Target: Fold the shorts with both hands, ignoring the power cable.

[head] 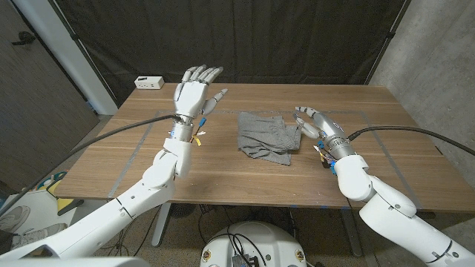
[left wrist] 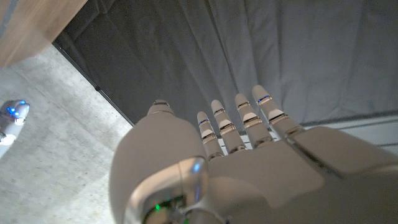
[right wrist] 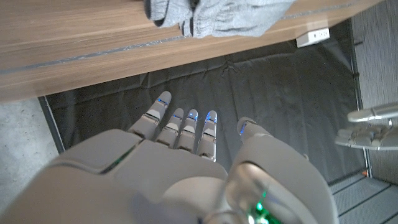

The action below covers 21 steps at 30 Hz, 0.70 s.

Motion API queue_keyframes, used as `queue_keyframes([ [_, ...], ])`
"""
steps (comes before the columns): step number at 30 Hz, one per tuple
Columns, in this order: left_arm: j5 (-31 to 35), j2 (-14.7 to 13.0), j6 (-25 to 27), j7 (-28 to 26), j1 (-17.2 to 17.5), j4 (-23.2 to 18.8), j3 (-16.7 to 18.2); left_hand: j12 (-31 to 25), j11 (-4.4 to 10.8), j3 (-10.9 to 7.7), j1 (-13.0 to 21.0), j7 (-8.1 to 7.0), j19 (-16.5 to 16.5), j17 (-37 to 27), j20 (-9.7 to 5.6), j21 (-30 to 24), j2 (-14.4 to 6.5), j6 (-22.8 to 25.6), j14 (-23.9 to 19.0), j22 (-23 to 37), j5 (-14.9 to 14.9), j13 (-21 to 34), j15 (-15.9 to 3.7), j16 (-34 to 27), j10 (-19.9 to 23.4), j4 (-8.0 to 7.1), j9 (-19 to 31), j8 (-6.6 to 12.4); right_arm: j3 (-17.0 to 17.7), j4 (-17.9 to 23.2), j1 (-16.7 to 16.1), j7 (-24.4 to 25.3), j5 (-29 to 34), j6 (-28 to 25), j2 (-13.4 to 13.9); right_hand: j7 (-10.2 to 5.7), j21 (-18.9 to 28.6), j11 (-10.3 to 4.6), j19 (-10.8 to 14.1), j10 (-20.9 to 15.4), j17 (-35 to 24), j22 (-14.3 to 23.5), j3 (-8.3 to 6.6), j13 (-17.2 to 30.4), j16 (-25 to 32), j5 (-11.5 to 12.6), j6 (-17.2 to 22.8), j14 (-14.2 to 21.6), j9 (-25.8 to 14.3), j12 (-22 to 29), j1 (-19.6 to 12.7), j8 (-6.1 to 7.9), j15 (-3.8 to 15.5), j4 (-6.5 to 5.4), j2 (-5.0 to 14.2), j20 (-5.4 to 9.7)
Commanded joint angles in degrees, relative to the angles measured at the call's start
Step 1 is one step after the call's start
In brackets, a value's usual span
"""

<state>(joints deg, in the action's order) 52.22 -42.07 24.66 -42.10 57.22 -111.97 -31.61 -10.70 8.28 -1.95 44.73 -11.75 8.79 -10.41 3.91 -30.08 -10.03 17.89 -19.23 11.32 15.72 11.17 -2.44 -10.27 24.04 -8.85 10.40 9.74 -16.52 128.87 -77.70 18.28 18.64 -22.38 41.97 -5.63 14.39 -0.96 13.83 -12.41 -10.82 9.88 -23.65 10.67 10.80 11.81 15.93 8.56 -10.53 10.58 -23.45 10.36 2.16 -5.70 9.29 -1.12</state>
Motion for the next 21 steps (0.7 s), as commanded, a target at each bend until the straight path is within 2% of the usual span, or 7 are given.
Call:
queue_keyframes([
  [1, -22.9, 0.4, -11.1, 4.2, 5.0, -3.0, 9.2, 0.3, -0.73, -0.74, -0.5, 1.08, -0.5, -0.1, -0.23, 0.1, -0.3, -1.4, 1.1, 0.3, -0.5, 0.1, -5.06, 0.2, -1.3, 0.09, 0.1, -0.1, 1.8, -6.3, 0.7, 6.1, -11.2, 13.5, -1.7, 0.1, -0.3, 0.07, 0.0, 0.4, -0.2, 0.1, 0.36, 0.2, 0.2, -0.3, -0.9, -0.2, -0.1, -0.1, 0.6, -0.21, 1.43, -0.01, -0.05, 0.28],
  [4, -28.7, 0.6, -14.7, 6.1, 5.6, -2.6, 11.0, 0.2, -1.63, -1.93, -0.7, 3.14, -1.6, 0.0, -1.09, 0.4, -1.0, -2.8, 2.4, 0.4, -1.0, 0.0, -3.69, 0.1, -2.7, 0.17, 0.1, 0.06, 2.3, -8.6, 0.8, 6.8, -13.9, 18.3, -2.4, 0.27, -0.4, 0.16, 0.0, 0.4, -0.2, 0.1, 0.75, 0.2, 0.2, -0.4, -1.7, -0.4, -0.1, 0.0, 1.1, -0.38, 1.02, -0.12, -0.54, 0.07],
  [5, -30.6, 0.8, -15.6, 6.9, 5.7, -2.5, 11.6, 0.2, -2.08, -2.59, -0.8, 4.42, -2.0, 0.0, -1.16, 0.5, -1.3, -3.9, 2.9, 0.5, -1.2, 0.0, -3.27, 0.1, -3.3, 0.17, 0.0, -0.02, 2.3, -9.2, 0.8, 6.8, -14.5, 19.3, -2.3, 0.22, -0.4, 0.17, 0.0, 0.4, -0.2, 0.1, 0.81, 0.2, 0.2, -0.4, -1.9, -0.4, -0.1, 0.0, 1.2, -0.43, 0.99, -0.15, -0.62, 0.07],
  [9, -38.0, 1.3, -19.8, 10.1, 6.1, -1.4, 13.4, 0.3, -2.77, -4.77, -1.4, 7.38, -3.1, 0.0, -0.68, 0.7, -2.1, -5.7, 4.4, 0.7, -1.3, -0.1, -2.46, 0.1, -5.3, -0.32, 0.0, 0.04, 2.3, -10.9, 0.8, 8.1, -15.9, 22.5, -3.3, 0.46, -0.7, 0.64, 0.0, 1.3, -0.3, 0.1, 1.48, 0.2, 0.2, -0.6, -2.4, -0.6, -0.1, -0.2, 2.1, -0.32, 0.67, -0.46, -1.26, -0.04],
  [12, -43.3, 1.9, -22.8, 12.6, 6.1, -0.3, 14.5, 0.2, -4.14, -8.09, -2.6, 9.8, -5.6, 0.0, -0.64, 1.3, -2.2, -7.9, 7.5, 1.0, -1.2, -0.2, -0.57, 0.2, -7.8, -1.02, 0.0, 0.24, 2.3, -12.7, 1.2, 8.6, -18.0, 25.5, -4.5, 0.75, -0.8, 0.86, 0.2, 1.8, -0.2, 0.1, 1.9, 0.2, 0.2, -0.6, -3.0, -0.7, -0.1, -0.3, 2.5, -0.34, 0.27, -0.53, -1.79, -0.19],
  [17, -53.2, 2.6, -27.6, 18.8, 5.3, 2.8, 15.6, 0.3, -5.13, -10.54, -4.4, 11.36, -7.9, 0.1, -0.9, 1.9, -2.3, -9.6, 9.9, 1.1, -1.1, -0.3, 0.84, 0.4, -10.3, -1.68, 0.0, 0.2, 2.2, -15.2, 2.1, 8.5, -20.4, 28.5, -5.6, 0.88, -0.9, 1.32, 0.3, 2.4, -0.2, 0.1, 2.46, 0.2, 0.2, -0.6, -3.7, -0.8, -0.1, -0.3, 3.2, -0.39, -0.07, -0.62, -2.42, -0.49],
  [21, -57.8, 3.1, -29.8, 21.7, 4.4, 5.1, 15.8, 0.4, -5.66, -11.63, -5.9, 12.05, -9.3, 0.1, -1.06, 2.3, -2.1, -10.6, 11.4, 1.1, -1.1, -0.4, 1.6, 0.4, -11.8, -1.92, 0.0, 0.19, 2.0, -17.3, 2.8, 8.3, -22.4, 31.2, -6.6, 1.18, -1.0, 1.66, 0.5, 2.6, -0.2, 0.1, 3.12, 0.2, 0.3, -0.6, -4.1, -0.7, -0.1, -0.2, 4.0, -0.31, -0.45, -0.87, -3.1, -0.82],
])
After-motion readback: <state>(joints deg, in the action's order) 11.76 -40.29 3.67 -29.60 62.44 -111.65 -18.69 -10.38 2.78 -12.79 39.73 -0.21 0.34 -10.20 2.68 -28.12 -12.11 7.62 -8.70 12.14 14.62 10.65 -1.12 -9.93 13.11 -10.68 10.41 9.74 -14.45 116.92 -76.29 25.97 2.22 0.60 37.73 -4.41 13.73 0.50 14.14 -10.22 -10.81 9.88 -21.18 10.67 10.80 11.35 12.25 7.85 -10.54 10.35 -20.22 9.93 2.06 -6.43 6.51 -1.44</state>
